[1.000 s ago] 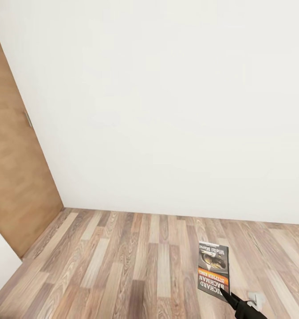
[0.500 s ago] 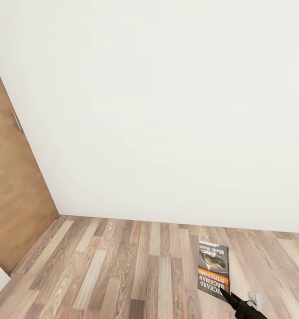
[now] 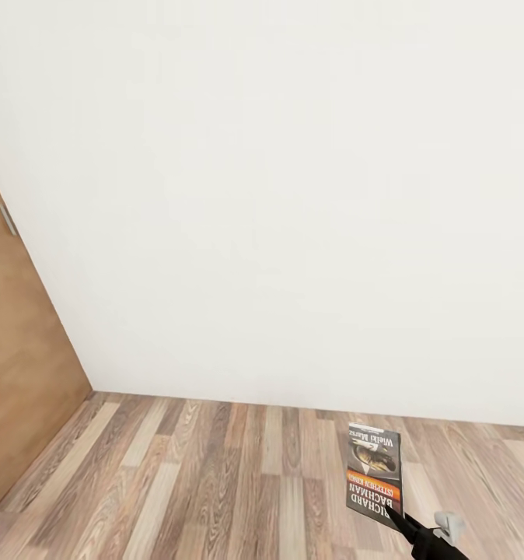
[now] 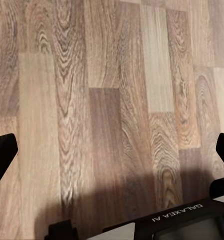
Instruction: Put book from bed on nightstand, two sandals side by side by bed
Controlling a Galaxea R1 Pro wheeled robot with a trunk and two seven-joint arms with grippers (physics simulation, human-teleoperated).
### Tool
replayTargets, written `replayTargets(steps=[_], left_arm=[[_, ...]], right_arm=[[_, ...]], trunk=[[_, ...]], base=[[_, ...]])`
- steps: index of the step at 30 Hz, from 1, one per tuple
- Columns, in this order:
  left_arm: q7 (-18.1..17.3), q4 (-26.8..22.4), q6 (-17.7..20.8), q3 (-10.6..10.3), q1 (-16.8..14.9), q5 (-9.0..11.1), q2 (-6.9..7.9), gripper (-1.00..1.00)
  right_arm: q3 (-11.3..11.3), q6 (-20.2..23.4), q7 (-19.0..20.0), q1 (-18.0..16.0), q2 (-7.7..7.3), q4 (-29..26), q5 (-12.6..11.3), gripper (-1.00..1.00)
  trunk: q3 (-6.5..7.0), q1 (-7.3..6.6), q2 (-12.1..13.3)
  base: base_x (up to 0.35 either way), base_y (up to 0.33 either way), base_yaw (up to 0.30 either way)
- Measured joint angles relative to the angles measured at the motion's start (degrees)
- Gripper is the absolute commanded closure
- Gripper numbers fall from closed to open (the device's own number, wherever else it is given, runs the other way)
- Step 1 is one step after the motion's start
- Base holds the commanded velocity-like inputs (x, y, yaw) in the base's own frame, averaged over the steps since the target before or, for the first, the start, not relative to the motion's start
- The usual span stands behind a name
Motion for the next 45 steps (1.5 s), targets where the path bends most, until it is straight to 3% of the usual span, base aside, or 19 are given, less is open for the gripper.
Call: replayTargets(steps=[10, 21, 37, 45], left_arm=[[0.0, 0.01, 0.01, 0.0, 0.01, -0.06, -0.01, -1.0], [-0.01, 0.0, 0.07, -0.04, 0.02, -0.32, -0.01, -1.0], [-0.01, 0.01, 0.08, -0.05, 0.05, -0.32, -0.01, -1.0], [-0.01, 0.0, -0.01, 0.01, 0.04, -0.33, -0.01, -1.0]], right_arm=[[-0.15, -0.03, 0.2, 0.02, 0.0, -0.04, 0.02, 1.0], [-0.2, -0.05, 0.28, -0.03, 0.0, -0.04, 0.11, 1.0], [-0.19, -0.05, 0.08, 0.01, 0.0, -0.05, 0.2, 1.0], [-0.15, -0.05, 0.26, 0.0, 0.0, -0.02, 0.21, 1.0]], trunk=[[0.0, 0.02, 0.0], [0.0, 0.03, 0.0], [0.0, 0.03, 0.0], [0.0, 0.0, 0.0]], base=[[0.277, 0.0, -0.137], [0.019, 0.0, -0.02], [0.001, 0.0, -0.209], [0.209, 0.0, -0.01]])
